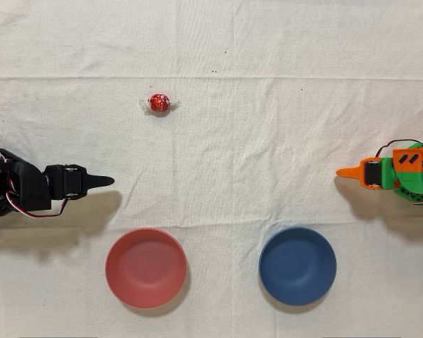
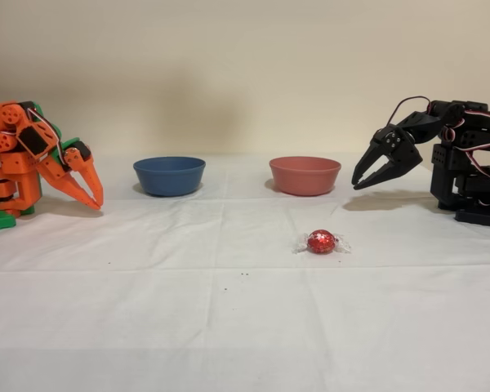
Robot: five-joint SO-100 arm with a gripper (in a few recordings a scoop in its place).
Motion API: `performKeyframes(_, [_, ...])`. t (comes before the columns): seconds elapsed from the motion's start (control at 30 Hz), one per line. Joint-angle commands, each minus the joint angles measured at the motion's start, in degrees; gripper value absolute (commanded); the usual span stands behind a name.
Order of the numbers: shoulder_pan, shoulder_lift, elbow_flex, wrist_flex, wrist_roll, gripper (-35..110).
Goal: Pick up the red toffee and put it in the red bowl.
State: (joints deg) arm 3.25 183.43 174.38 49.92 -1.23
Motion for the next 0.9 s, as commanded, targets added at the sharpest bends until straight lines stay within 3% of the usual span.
performKeyframes(0.0, [0.3,0.9,1.1,0.7,-0.6,1])
performKeyframes(0.87, [0.1,0.9,1.1,0.7,-1.6,1])
